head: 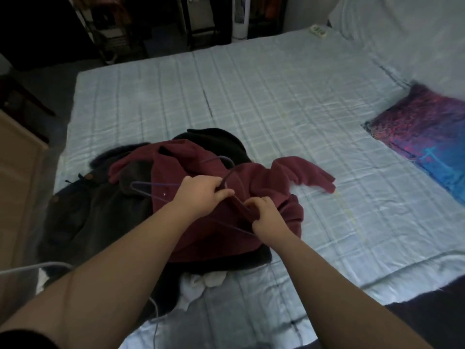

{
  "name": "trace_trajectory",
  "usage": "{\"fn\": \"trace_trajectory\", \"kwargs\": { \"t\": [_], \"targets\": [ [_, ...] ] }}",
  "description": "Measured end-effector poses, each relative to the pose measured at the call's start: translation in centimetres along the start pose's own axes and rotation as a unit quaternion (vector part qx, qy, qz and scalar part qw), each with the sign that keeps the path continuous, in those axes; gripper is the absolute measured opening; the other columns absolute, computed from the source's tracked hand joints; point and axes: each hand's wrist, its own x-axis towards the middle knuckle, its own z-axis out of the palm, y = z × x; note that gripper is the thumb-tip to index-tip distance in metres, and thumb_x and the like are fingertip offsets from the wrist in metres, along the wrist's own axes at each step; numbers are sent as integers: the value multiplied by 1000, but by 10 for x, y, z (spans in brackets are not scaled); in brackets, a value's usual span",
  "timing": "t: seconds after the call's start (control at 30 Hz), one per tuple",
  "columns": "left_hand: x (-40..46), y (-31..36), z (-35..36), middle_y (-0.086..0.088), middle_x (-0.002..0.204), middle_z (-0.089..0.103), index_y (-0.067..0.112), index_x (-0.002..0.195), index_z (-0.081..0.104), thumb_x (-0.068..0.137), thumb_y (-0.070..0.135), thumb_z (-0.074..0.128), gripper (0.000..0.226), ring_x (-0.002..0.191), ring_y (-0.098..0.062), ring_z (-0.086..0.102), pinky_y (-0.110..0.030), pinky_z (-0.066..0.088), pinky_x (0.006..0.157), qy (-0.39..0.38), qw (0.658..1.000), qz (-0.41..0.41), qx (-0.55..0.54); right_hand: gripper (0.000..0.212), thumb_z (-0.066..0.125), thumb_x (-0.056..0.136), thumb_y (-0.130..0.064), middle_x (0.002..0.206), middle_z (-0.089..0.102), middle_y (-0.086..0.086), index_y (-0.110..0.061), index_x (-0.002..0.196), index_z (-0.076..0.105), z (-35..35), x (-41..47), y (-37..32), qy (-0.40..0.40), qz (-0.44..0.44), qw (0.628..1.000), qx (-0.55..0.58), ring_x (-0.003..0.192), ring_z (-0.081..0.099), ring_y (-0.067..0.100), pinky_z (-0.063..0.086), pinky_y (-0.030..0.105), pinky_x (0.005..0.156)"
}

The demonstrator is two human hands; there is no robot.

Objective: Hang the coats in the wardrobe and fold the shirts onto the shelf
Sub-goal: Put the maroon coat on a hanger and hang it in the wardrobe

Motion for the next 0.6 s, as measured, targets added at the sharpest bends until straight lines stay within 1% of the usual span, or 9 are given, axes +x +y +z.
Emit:
{"fn": "trace_trajectory", "kwargs": {
  "t": [0.1,0.17,0.2,0.23,0.3,0.37,0.47,0.53,0.6],
  "targets": [
    [-12,-14,14,4,91,70,29,88,65,90,60,53,33,94,-22,63,-41,48,87,-47,998,-26,-45,69,58,81,3,137,37,4,-22,142,44,14,-3,27,1,35,999,5,118,52,22,39,29,110],
    [-14,-19,20,3,89,70,30,87,65,89,60,54,32,92,-23,64,-41,51,84,-59,996,-41,-61,72,65,83,-9,146,31,8,-21,148,36,20,5,41,6,53,998,-11,122,50,28,40,39,111],
    [-14,-21,20,2,88,70,29,87,65,89,59,54,32,91,-23,64,-41,51,82,-54,995,-51,-61,70,67,84,-12,148,31,11,-17,147,38,21,8,45,-1,57,998,-31,124,49,31,39,39,111],
    [-15,-23,18,2,87,69,29,86,65,90,59,54,32,90,-22,63,-41,51,82,-48,995,-59,-63,61,67,84,-14,146,36,16,-11,141,47,20,11,46,-12,60,996,-58,123,50,33,41,36,107],
    [-11,-25,14,5,81,68,32,81,64,90,58,55,28,86,-20,64,-39,51,80,-46,993,-72,-76,30,64,84,-14,121,58,18,-6,113,66,15,21,48,-50,67,989,-119,106,61,35,44,27,84],
    [-8,-22,6,7,76,66,34,76,62,89,57,56,27,83,-18,63,-38,51,79,-50,992,-80,-89,17,63,83,-11,102,66,13,-8,98,70,7,29,48,-94,80,976,-181,91,65,34,45,27,71],
    [-6,-23,-8,10,72,64,35,73,60,90,57,55,28,79,-16,61,-34,49,74,-24,990,-108,-88,16,62,82,-14,98,68,5,-21,97,66,-7,39,55,-93,85,971,-205,90,65,31,53,34,78],
    [-6,-27,-17,10,72,65,34,73,61,90,57,56,29,77,-14,62,-34,49,73,-2,987,-128,-96,7,56,89,-19,92,65,3,-21,96,57,-12,42,59,-73,82,982,-153,89,64,29,50,36,79],
    [-8,-30,-22,11,72,65,34,73,62,90,56,56,29,76,-13,62,-34,50,72,14,984,-141,-105,11,58,93,-23,89,62,1,-18,100,52,-12,47,64,-59,91,990,-90,86,62,27,47,34,75]
  ]
}}
